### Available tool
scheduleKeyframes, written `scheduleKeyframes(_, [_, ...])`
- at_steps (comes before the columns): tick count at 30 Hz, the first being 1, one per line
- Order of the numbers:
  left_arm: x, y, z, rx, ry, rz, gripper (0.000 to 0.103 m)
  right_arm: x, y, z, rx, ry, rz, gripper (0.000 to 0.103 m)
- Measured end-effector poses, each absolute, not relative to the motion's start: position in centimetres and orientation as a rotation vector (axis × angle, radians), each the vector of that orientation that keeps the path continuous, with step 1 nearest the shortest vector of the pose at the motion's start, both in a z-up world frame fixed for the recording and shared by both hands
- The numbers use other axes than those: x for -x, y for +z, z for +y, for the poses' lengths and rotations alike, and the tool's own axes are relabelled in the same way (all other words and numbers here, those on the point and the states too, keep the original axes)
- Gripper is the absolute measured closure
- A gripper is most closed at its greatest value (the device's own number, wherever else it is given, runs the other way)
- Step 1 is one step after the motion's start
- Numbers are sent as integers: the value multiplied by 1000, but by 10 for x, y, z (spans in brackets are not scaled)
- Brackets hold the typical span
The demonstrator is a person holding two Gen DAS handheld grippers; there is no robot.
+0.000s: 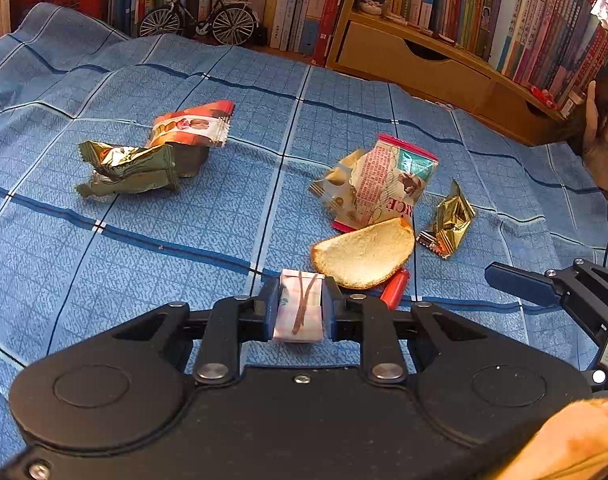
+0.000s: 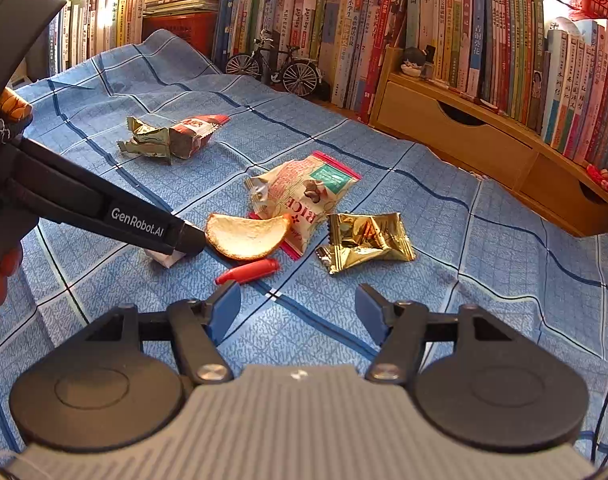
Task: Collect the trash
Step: 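Grasp the small pink-white packet with the left tool, then grasp the small red tube with the right tool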
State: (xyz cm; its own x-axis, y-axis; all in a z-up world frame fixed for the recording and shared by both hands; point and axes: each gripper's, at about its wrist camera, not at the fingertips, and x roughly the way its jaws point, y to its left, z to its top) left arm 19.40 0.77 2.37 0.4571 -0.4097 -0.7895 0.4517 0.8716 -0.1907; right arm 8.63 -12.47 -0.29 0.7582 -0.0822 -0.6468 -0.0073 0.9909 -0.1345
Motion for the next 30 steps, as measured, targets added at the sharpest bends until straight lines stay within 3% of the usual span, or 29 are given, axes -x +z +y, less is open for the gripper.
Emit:
scheduleKeyframes(8, [-198,25,28,-29,-484,971,80,-109,-9,-119,42,2,762,28])
scheduleKeyframes(15, [-197,25,40,-48,-478,969,80,-121,-12,-110,-13,6,760,37])
scheduleKeyframes(18, [-197,26,46,-47,-471,971,80,-130,-17,-103,15,-14,792,52])
scheduleKeyframes(22, [-197,27,55,-45,-459,962,81,-132,-18,-97,53,-34,788,60])
scheduleKeyframes(27, [-196,26,60,-42,-463,972,81,-132,-17,-96,52,-32,795,83])
scheduleKeyframes(30, [-194,27,60,-36,-461,972,81,-131,-16,-97,48,-39,800,90])
